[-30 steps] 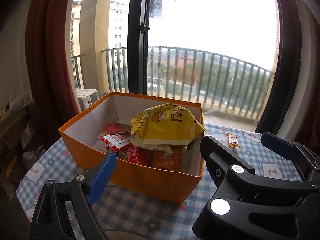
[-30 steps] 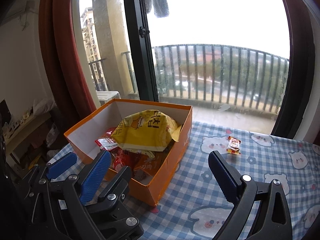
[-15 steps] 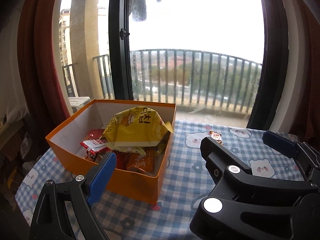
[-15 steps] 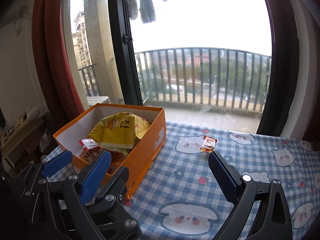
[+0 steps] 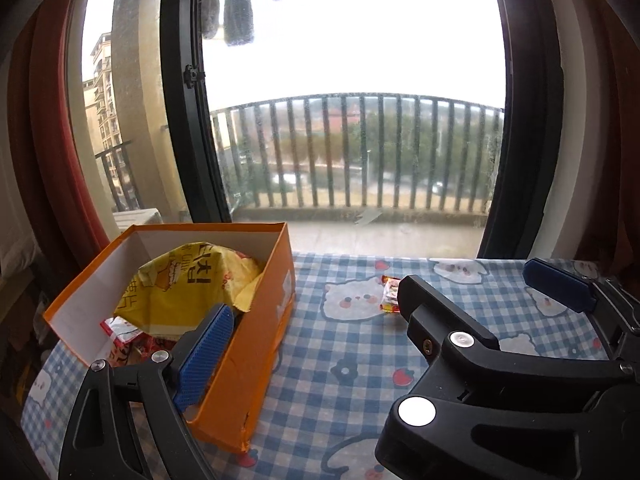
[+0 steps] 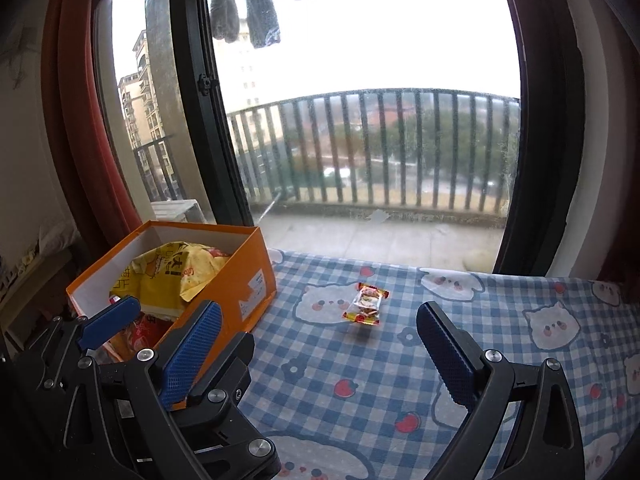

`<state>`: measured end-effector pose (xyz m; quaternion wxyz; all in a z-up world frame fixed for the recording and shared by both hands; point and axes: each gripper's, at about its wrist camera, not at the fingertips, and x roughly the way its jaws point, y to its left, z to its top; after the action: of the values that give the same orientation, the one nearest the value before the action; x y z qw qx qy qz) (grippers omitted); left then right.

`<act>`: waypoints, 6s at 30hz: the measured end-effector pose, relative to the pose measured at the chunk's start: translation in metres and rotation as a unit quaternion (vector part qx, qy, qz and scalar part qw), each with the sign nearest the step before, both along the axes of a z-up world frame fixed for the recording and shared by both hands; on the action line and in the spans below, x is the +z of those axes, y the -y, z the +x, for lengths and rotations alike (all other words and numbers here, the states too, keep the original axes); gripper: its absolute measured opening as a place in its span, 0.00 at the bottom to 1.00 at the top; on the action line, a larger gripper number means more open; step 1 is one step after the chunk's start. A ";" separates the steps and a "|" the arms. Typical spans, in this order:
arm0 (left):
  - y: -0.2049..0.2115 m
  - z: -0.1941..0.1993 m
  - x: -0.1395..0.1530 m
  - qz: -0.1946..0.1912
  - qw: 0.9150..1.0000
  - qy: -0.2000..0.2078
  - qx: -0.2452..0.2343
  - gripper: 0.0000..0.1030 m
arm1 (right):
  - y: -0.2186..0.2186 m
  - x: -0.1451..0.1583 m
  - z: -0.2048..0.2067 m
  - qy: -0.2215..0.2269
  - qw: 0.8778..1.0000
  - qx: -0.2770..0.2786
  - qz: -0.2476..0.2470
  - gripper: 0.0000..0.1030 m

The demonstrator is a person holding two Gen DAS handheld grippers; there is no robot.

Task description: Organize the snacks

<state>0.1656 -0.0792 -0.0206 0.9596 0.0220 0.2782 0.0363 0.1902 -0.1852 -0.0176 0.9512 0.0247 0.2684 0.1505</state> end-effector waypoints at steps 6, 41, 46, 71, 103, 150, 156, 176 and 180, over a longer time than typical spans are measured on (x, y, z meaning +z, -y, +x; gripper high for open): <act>0.016 0.030 -0.010 -0.011 1.000 -0.006 -0.021 0.90 | 0.027 -0.006 0.023 -0.002 0.999 -0.038 -0.001 0.96; 0.055 0.133 -0.084 0.008 0.995 -0.098 -0.019 0.75 | 0.086 -0.093 0.118 -0.088 0.986 -0.142 0.002 0.96; 0.060 0.141 -0.086 0.005 0.993 -0.111 -0.025 0.69 | 0.088 -0.094 0.116 -0.088 0.984 -0.151 -0.021 0.96; 0.073 0.148 -0.088 0.013 0.988 -0.145 -0.049 0.43 | 0.108 -0.109 0.126 -0.127 0.979 -0.161 0.003 0.96; 0.014 0.027 0.004 -0.003 0.996 -0.061 -0.072 0.42 | 0.012 -0.034 0.049 -0.071 0.993 -0.093 -0.025 0.97; -0.136 -0.036 0.000 -0.040 0.999 0.002 0.018 0.73 | -0.157 -0.007 -0.005 -0.015 0.998 -0.031 -0.051 0.98; -0.134 -0.041 -0.001 -0.047 0.999 -0.004 0.005 0.79 | -0.153 -0.010 -0.011 -0.019 0.998 -0.035 -0.057 0.98; -0.079 -0.117 0.011 -0.032 0.999 0.023 -0.037 0.85 | -0.100 0.006 -0.098 0.010 0.997 -0.061 -0.054 0.99; -0.065 -0.138 0.015 -0.024 0.998 0.040 -0.045 0.87 | -0.086 0.010 -0.121 0.023 0.996 -0.067 -0.047 0.99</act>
<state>0.0272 -0.0137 -0.0053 0.9708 0.0096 0.2394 -0.0131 0.0696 -0.0987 -0.0074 0.9651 -0.0056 0.2511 0.0739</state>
